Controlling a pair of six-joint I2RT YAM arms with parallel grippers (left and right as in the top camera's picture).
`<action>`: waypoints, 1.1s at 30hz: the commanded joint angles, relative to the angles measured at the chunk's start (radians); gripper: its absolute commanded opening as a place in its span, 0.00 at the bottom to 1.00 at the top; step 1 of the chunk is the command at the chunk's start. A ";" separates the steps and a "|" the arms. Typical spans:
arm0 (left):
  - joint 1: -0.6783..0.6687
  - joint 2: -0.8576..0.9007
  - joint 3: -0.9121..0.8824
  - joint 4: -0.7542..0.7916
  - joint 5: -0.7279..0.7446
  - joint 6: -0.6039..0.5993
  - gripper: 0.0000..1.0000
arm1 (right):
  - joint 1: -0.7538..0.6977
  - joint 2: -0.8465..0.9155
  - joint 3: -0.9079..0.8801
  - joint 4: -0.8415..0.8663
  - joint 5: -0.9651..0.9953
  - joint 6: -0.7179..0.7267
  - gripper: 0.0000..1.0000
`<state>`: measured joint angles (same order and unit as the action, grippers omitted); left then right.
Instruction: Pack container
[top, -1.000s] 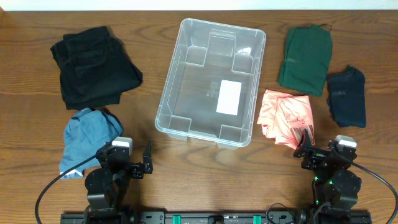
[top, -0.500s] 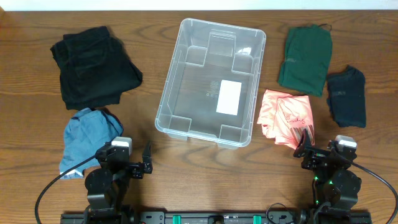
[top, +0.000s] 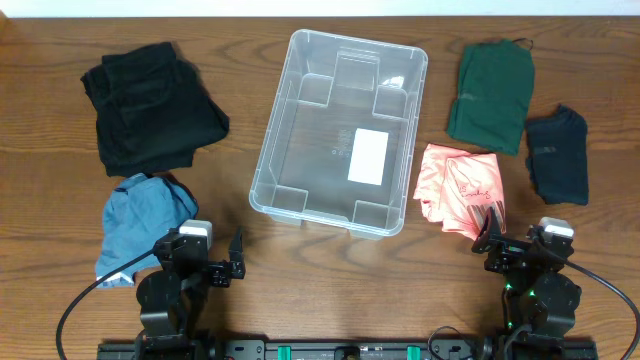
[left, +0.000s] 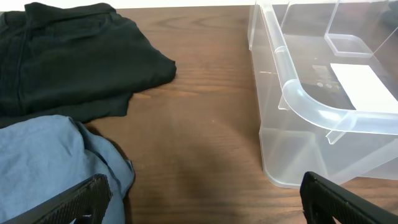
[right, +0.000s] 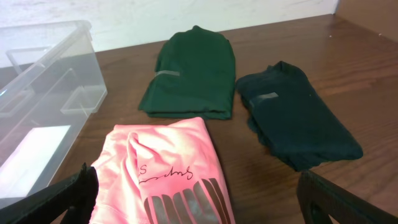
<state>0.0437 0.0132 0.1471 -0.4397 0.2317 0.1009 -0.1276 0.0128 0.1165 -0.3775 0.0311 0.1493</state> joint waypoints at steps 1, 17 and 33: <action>-0.001 0.004 -0.020 0.000 -0.012 -0.009 0.98 | 0.011 0.000 -0.004 0.000 0.005 0.011 0.99; -0.001 0.005 -0.009 0.115 0.095 -0.113 0.98 | 0.011 0.000 -0.004 0.000 0.005 0.011 0.99; 0.033 0.671 0.797 -0.026 -0.192 -0.264 0.98 | 0.011 0.000 -0.004 0.000 0.006 0.011 0.99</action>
<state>0.0521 0.5274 0.7574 -0.4137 0.1097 -0.2268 -0.1276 0.0143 0.1158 -0.3782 0.0338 0.1493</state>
